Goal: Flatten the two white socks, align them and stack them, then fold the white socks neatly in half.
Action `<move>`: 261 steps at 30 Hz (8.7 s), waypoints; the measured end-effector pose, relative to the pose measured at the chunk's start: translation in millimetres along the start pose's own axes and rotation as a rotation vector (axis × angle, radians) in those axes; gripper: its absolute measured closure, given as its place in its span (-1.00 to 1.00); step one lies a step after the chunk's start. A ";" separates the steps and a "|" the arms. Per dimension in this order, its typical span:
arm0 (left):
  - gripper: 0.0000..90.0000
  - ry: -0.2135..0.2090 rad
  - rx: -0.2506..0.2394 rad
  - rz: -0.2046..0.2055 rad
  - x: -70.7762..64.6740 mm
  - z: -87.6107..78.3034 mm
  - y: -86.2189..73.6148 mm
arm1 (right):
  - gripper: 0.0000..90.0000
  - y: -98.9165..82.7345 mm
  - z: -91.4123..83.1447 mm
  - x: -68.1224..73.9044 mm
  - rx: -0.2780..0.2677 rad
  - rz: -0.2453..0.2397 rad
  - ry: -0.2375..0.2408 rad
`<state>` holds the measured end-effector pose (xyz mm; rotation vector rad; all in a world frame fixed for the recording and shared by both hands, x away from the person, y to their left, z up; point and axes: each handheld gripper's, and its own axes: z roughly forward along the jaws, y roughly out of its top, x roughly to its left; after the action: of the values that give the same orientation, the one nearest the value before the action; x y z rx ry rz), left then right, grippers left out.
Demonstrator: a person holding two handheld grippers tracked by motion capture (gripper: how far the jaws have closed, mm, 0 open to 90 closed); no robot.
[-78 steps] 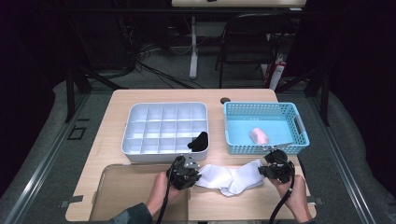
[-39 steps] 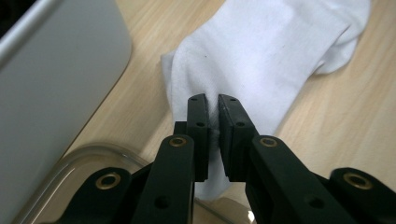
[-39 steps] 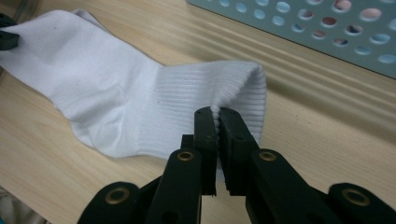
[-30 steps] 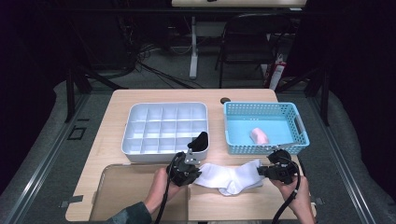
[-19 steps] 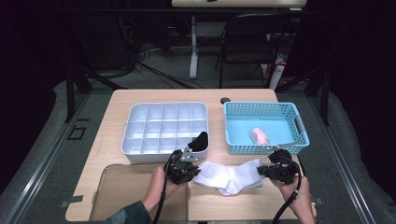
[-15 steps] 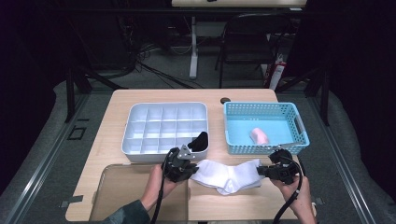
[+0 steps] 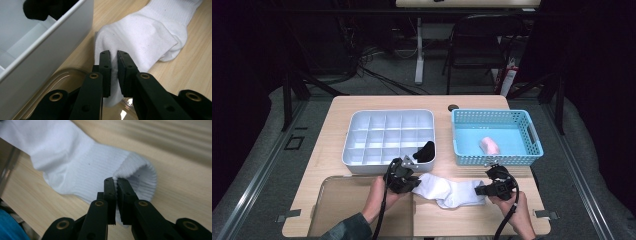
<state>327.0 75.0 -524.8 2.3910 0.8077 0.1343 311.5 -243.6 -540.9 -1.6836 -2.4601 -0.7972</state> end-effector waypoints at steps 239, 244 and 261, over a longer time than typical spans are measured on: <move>0.73 -0.076 0.079 0.046 -41.8 52.3 11.2 | 0.75 3.3 -67.9 22.9 -0.177 -0.124 -0.003; 0.73 -0.074 0.071 0.043 -41.8 52.9 11.9 | 0.75 10.9 -59.3 39.1 -0.153 -0.162 0.003; 0.68 -0.086 0.074 0.026 -38.6 53.8 14.2 | 0.73 26.1 10.1 72.8 0.003 -0.236 -0.053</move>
<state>317.9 16.0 -556.8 2.4594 0.7537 0.0119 307.6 -169.8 -516.0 -1.4492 -2.7303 -0.7783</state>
